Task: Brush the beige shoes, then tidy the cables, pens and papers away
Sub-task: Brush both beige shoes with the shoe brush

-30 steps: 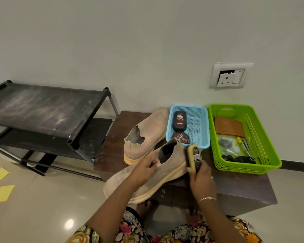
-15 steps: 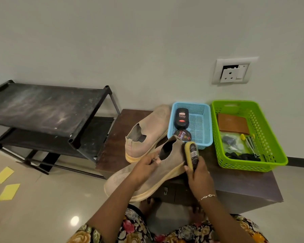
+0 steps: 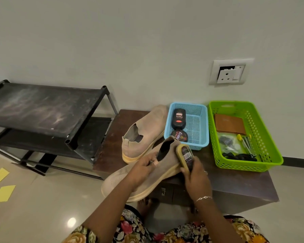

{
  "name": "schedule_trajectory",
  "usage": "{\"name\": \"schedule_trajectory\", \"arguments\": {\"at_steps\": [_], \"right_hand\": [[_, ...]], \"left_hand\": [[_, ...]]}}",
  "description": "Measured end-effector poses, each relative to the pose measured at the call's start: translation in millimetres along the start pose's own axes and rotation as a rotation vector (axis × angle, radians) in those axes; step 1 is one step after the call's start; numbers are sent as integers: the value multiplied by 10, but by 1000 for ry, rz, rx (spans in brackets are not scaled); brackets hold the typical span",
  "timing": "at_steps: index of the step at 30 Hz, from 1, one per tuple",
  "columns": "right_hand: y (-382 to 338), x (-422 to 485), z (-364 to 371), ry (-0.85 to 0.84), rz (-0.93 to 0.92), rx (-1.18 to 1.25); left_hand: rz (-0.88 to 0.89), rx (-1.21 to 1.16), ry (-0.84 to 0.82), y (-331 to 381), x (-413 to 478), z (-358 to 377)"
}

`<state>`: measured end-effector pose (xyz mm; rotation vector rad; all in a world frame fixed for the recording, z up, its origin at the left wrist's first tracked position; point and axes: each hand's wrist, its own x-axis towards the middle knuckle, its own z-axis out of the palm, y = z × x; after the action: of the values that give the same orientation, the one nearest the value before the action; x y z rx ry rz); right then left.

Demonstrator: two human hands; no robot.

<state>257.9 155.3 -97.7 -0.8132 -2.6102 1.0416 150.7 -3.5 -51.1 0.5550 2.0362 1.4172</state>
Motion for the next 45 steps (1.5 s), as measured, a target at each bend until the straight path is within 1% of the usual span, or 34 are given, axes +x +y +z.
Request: {"name": "schedule_trajectory", "arguments": {"at_steps": [1,2,3,5,6,7,9,11,12,14,16,17,18,21,22,23,26,27,28,30,31,32,33,35,36,37,38,40,41,42,43,45], "right_hand": [[-6,38,-30,31,53,24],[-44,31,-35,24,24,6],[-95,-20,-15,-14,-63,-16],[-176,-200,55,-172,-241,-49],[-175,-242,55,-233,-277,-83],[-143,-178,16,-247,-272,-127],[-48,67,-78,-167,-140,-185],[-11,193,-167,-78,6,-171],[-48,161,-173,-94,16,-148],[-134,-38,-105,-225,-103,-149],[-159,-232,-86,-399,-265,-226],[-128,-210,-115,-433,-295,-282],[-72,-118,-141,-404,-272,-308],[31,174,-219,-198,-19,-260],[1,169,-214,-181,15,-232],[-46,115,-182,-213,-3,-219],[-150,-178,-109,-391,-245,-276],[-130,-155,-143,-405,-278,-307],[-85,-44,-177,-358,-251,-317],[-19,232,-262,-188,-75,-290],[-20,308,-301,-130,-8,-265],[-44,303,-298,-133,-1,-253],[-85,246,-273,-184,-40,-250],[-154,-8,-208,-340,-183,-256],[-154,-108,-209,-420,-254,-297],[-129,-85,-253,-449,-295,-348],[-101,33,-306,-412,-289,-383],[-55,311,-387,-276,-178,-431],[-78,364,-403,-241,-138,-431],[-117,343,-385,-257,-137,-424],[-160,257,-345,-305,-173,-406],[-182,-17,-269,-420,-308,-383]], "left_hand": [[-7,5,1,-15,-8,20],[-7,-1,15,-6,-25,51],[4,-19,39,-15,-27,79],[1,-72,82,-42,-4,96],[-10,-91,91,-54,1,90],[-14,-100,90,-58,-2,79],[-16,-90,66,-54,-21,56],[-8,-76,53,-52,-27,54],[-8,-83,55,-61,-17,60],[-30,-124,72,-85,14,74],[-49,-167,87,-108,25,77],[-47,-175,86,-113,25,71],[-38,-170,73,-116,28,60],[-23,-86,6,-123,26,54],[-26,-71,1,-127,31,58],[-28,-69,7,-127,32,61],[-41,-121,38,-84,19,67],[-49,-142,37,-87,21,57],[-51,-142,26,-89,17,45],[-36,-108,2,-114,20,36],[-36,-110,-1,-117,19,42],[-41,-110,4,-118,19,46],[-38,-110,7,-127,24,56],[-40,-80,15,-156,34,85],[-47,-67,21,-176,32,94],[-54,-66,18,-186,33,96],[-57,-62,13,-170,31,91],[-69,-90,-3,-130,40,77],[-71,-88,-9,-120,35,78],[-65,-81,-7,-118,33,84],[-86,-79,-9,-119,28,89],[-65,-58,2,-144,5,101]]}}
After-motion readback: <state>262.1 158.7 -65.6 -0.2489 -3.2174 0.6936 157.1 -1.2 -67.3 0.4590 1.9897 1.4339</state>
